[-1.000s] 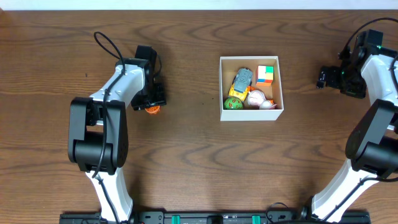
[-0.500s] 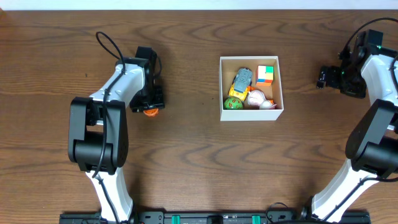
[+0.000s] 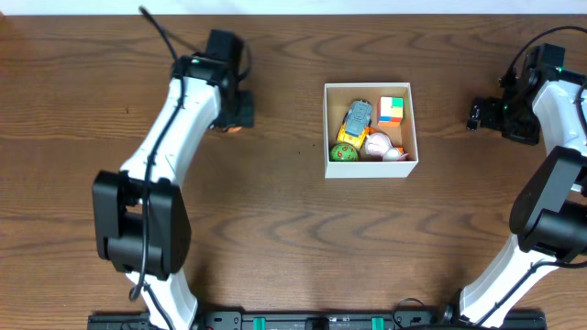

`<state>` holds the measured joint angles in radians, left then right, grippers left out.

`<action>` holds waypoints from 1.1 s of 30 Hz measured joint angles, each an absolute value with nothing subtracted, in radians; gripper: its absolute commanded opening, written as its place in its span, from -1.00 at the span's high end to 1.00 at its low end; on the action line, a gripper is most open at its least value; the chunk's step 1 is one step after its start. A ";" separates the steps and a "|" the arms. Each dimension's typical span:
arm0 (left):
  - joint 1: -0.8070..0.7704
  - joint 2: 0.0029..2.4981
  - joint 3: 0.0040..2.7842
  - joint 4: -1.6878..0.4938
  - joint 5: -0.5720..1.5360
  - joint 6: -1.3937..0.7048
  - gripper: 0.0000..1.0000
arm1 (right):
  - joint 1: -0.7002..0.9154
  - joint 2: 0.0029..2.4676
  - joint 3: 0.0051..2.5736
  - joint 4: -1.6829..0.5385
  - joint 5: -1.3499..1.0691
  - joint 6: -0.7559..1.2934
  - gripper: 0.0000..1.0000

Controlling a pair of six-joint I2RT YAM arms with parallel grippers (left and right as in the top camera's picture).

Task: Pack container
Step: 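Carry the orange-red toy with the left gripper into the box and release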

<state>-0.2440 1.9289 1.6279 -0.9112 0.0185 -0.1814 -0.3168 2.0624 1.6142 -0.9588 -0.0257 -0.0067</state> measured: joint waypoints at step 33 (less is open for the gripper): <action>-0.577 2.011 1.702 -0.411 0.050 -0.159 -0.14 | -0.317 2.062 1.614 -0.959 -0.026 -0.007 -0.99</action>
